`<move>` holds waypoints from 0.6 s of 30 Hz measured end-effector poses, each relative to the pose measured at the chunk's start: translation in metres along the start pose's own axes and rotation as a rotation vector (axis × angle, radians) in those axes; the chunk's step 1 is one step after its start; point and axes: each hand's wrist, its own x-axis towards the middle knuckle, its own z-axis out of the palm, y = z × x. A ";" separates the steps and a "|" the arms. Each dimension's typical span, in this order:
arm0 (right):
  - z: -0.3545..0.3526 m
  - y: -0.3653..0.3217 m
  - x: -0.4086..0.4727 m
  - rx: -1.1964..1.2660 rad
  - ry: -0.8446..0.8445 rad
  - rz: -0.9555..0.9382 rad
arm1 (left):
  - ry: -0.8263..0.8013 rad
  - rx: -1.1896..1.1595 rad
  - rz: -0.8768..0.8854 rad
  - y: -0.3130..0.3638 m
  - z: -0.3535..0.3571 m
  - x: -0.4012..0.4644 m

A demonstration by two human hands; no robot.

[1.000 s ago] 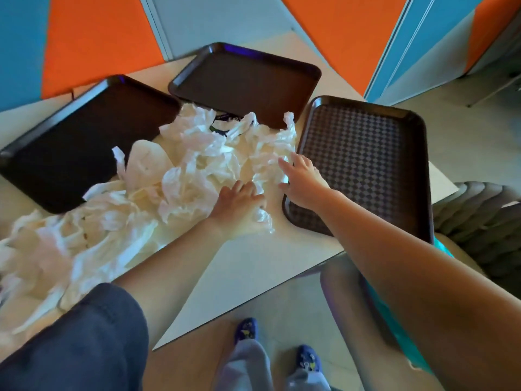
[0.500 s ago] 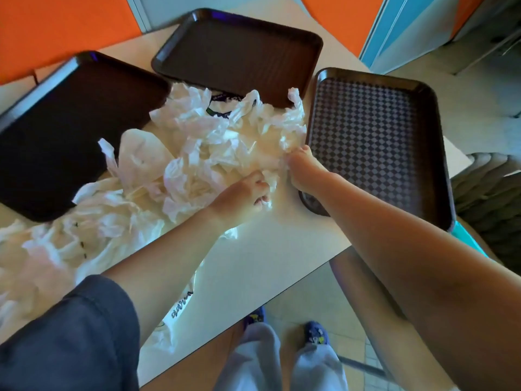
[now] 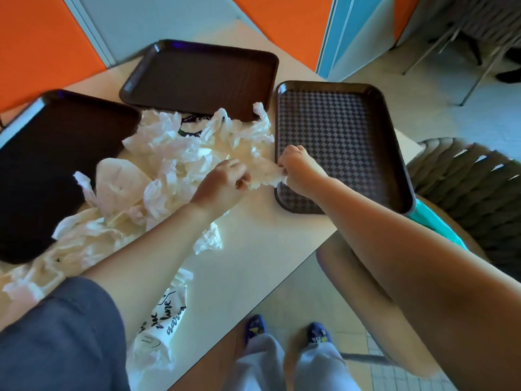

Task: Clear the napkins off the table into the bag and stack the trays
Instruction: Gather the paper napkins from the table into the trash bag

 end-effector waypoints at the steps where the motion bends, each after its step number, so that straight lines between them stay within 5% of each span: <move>1: -0.006 0.006 -0.003 0.027 0.008 0.031 | 0.014 0.003 0.000 0.004 0.000 0.004; 18: -0.063 0.166 -0.087 0.111 0.114 0.179 | -0.006 0.023 0.207 0.136 0.075 0.070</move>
